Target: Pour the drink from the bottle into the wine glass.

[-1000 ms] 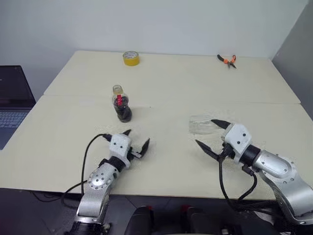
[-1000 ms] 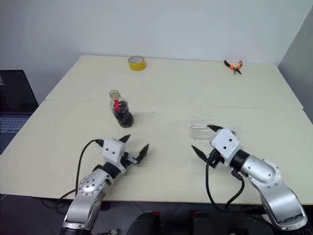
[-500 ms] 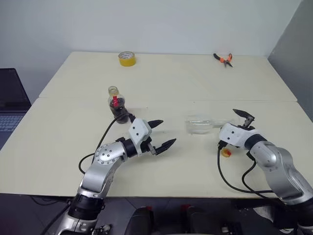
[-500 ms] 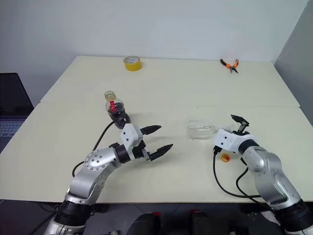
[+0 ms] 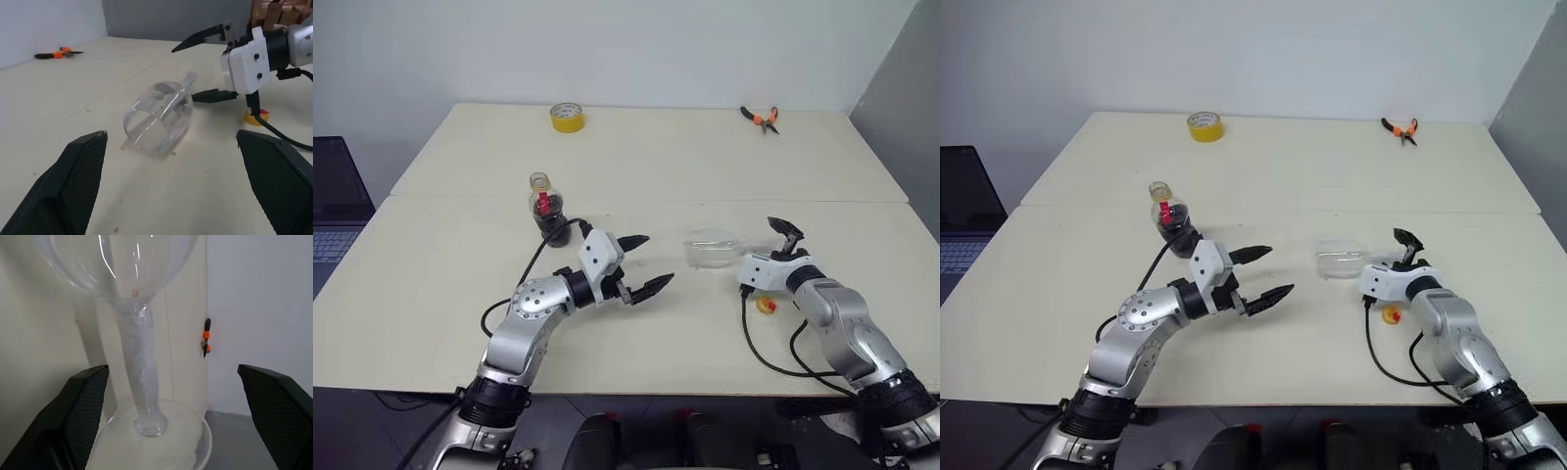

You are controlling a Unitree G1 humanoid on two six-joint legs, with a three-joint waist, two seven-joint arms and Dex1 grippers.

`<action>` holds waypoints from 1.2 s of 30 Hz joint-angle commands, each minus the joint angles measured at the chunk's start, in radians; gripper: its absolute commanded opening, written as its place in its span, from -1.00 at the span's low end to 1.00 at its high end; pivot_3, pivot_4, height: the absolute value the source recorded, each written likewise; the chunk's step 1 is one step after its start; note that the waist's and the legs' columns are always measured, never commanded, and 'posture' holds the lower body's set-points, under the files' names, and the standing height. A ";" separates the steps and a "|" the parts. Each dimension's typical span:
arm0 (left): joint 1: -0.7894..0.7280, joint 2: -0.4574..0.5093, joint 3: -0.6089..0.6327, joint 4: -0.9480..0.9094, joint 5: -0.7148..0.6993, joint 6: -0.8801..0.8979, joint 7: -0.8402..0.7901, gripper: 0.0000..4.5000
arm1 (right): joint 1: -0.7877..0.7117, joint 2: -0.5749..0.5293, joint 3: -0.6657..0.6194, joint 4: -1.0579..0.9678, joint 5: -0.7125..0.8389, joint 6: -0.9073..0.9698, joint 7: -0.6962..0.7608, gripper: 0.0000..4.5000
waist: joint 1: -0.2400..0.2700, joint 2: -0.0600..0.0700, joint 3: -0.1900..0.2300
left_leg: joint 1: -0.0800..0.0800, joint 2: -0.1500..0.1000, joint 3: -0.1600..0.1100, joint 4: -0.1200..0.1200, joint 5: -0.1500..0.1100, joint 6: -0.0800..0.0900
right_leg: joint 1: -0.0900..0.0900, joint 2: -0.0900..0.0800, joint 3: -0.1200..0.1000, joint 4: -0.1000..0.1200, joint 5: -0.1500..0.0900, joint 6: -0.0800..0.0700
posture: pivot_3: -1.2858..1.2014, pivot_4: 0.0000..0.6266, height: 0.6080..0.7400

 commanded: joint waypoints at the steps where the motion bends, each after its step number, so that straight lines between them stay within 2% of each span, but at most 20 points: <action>1: -0.021 -0.011 -0.005 -0.003 -0.002 -0.018 -0.003 1.00 | -0.028 0.016 -0.007 0.028 -0.025 -0.024 -0.035 0.73 | 0.000 0.000 0.000 | 0.000 0.000 0.000 0.000 0.000 0.000 | 0.000 0.000 0.000 0.000 0.000 0.000 | 0.03 -0.52 1.00; 9: -0.031 -0.031 0.012 0.007 -0.003 -0.013 0.019 1.00 | -0.038 0.069 -0.023 0.064 -0.045 -0.019 -0.090 -0.57 | -0.002 0.000 0.000 | 0.000 0.000 0.000 0.000 0.000 0.000 | 0.000 0.000 0.000 0.000 0.000 0.000 | 0.03 -0.52 1.00; 12: -0.031 -0.027 0.037 0.008 -0.014 0.003 0.036 1.00 | -0.040 0.082 -0.050 0.053 -0.042 -0.014 -0.120 -0.94 | -0.002 0.000 0.000 | 0.000 0.000 0.000 0.000 0.000 0.000 | 0.000 0.000 0.000 0.001 0.000 0.000 | 0.03 -0.52 1.00; 18: -0.026 -0.026 0.080 0.000 -0.032 0.030 0.069 1.00 | -0.050 0.114 -0.111 -0.006 -0.011 -0.001 -0.146 -0.94 | -0.002 0.000 0.000 | 0.000 0.000 0.000 0.000 0.000 0.000 | -0.001 0.000 0.000 0.001 0.000 0.000 | 0.03 -0.52 1.00; 22: -0.009 -0.023 0.117 -0.014 -0.075 0.039 0.067 1.00 | -0.046 0.179 -0.177 -0.067 0.106 -0.033 -0.144 -0.94 | -0.003 0.000 0.000 | 0.000 0.000 0.000 0.000 0.000 0.000 | -0.001 0.000 0.000 0.001 0.000 0.000 | 0.03 -0.52 1.00; 26: 0.030 0.068 0.171 -0.055 -0.176 0.092 -0.045 1.00 | -0.021 0.391 -0.227 -0.080 0.498 -0.196 -0.053 -0.94 | -0.018 0.000 0.000 | 0.000 0.002 0.000 -0.001 0.000 0.000 | -0.001 0.001 0.000 0.001 0.000 0.000 | 0.03 -0.52 1.00; 31: 0.050 0.148 0.217 -0.092 -0.235 0.156 -0.078 1.00 | -0.017 0.508 -0.221 0.026 0.736 -0.294 0.097 -0.94 | -0.011 0.001 0.001 | 0.000 0.000 -0.001 0.000 -0.001 0.001 | -0.001 0.000 0.000 0.003 0.000 -0.001 | 0.03 -0.52 1.00; 36: 0.076 0.202 0.243 -0.136 -0.273 0.199 -0.099 1.00 | -0.091 0.590 -0.216 0.222 0.824 -0.384 0.164 -0.94 | -0.011 0.001 0.001 | 0.001 0.000 -0.001 0.000 -0.001 0.002 | -0.001 -0.001 -0.001 0.004 0.000 -0.001 | 0.03 -0.52 1.00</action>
